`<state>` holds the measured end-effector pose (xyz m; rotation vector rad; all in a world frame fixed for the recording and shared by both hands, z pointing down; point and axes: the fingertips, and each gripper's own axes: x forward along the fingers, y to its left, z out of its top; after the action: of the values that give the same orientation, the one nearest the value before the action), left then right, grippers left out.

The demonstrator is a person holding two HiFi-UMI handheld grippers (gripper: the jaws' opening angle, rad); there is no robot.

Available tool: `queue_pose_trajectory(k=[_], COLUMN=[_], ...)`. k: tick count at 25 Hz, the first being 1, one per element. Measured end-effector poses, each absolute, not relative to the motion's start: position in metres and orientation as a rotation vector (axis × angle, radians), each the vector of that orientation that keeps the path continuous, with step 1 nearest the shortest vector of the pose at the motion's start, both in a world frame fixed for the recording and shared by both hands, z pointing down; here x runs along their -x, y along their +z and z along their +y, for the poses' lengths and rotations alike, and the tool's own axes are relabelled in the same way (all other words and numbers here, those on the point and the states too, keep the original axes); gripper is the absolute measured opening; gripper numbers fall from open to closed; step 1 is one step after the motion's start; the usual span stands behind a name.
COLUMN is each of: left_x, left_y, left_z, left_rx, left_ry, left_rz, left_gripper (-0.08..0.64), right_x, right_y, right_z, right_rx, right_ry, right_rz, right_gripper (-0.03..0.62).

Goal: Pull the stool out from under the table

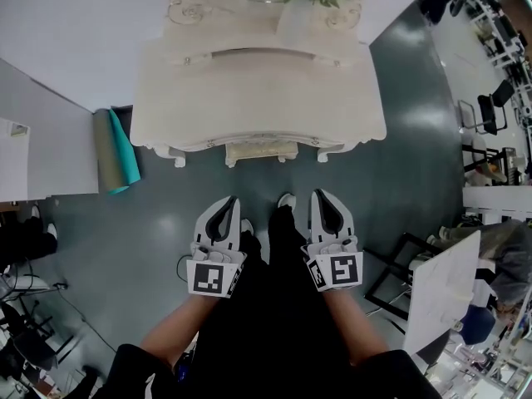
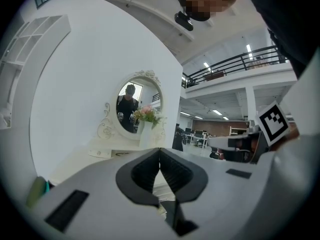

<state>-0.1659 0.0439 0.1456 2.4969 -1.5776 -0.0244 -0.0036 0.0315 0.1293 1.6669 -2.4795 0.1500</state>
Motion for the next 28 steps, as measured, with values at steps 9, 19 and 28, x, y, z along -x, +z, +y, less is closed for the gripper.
queue_pose_trajectory(k=[9, 19, 28], left_x=[0.150, 0.127, 0.115], left_y=[0.175, 0.200, 0.255], left_z=[0.029, -0.001, -0.026], left_rx=[-2.468, -2.399, -2.360], left_ry=[0.028, 0.015, 0.044], left_rz=[-1.611, -1.669, -1.738], left_gripper=[0.014, 0.014, 0.014], right_x=[-0.025, -0.041, -0.041], right_y=[0.172, 0.206, 0.255], right_z=[0.010, -0.039, -0.046], right_rx=[-1.683, -1.581, -1.434], right_ry=[0.244, 0.315, 0.282], right_rz=[-2.462, -2.534, -2.604], right_gripper=[0.018, 0.018, 0.019])
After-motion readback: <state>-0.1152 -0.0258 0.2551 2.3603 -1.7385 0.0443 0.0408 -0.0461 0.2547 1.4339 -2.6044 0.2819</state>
